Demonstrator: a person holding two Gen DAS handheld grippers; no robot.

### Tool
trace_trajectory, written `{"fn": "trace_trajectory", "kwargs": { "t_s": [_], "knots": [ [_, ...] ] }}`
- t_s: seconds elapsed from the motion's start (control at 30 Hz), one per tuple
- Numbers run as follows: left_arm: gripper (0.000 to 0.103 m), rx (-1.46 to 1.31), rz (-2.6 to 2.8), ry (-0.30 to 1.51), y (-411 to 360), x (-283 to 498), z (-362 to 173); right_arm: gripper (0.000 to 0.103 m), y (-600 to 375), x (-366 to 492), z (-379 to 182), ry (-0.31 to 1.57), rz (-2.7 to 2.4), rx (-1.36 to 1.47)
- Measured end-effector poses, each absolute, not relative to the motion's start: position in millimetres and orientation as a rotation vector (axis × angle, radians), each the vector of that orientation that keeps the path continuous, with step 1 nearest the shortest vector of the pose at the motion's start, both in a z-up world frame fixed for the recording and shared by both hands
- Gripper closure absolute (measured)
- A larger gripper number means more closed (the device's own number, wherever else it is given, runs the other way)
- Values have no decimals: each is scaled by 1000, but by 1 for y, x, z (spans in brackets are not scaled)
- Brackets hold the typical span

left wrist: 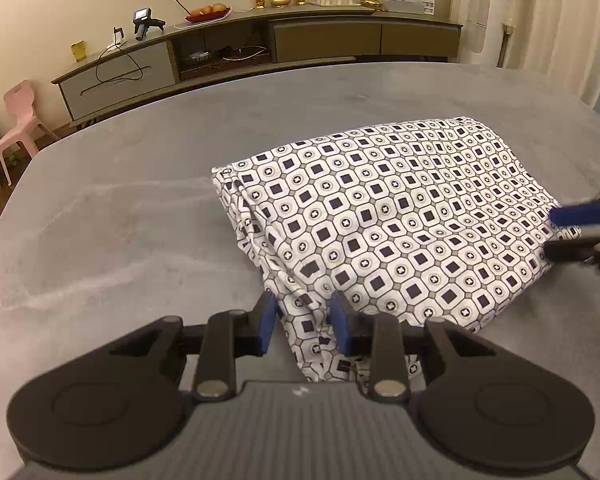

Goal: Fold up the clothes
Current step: 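Press and square the folded bundle with both open grippers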

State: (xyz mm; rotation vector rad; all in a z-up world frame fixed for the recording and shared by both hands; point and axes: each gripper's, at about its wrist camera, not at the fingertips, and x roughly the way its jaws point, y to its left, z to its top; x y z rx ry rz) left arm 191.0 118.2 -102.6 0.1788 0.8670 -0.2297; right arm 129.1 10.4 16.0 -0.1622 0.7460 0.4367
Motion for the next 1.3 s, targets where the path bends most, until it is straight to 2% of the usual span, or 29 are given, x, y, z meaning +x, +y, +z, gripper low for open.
{"fn": "trace_trajectory", "kwargs": {
  "t_s": [0.13,0.17,0.27,0.4,0.47,0.7,0.8,1.07,1.13,1.3],
  "knots": [
    [63,165,-239,867,119,190,-100,64,-9,141,0,768,389,-131],
    [63,168,-236,858,117,188,-98,64,-13,141,2,777,362,-124],
    [72,176,-227,831,112,182,-90,64,-22,142,8,799,284,-106],
    [71,184,-344,768,91,160,-71,62,-11,137,31,767,279,-109],
    [69,233,-371,787,80,156,-79,62,4,140,35,761,299,-131],
    [69,308,-377,834,72,160,-105,62,25,164,11,817,293,-178],
    [69,297,-356,825,74,172,-107,58,22,169,7,819,285,-162],
    [69,236,-289,808,77,201,-110,57,1,192,-1,788,216,-140],
    [72,209,-288,813,72,204,-111,49,-13,202,-4,777,190,-121],
    [70,219,-284,795,59,200,-111,48,-36,207,1,773,175,-111]
  ]
}}
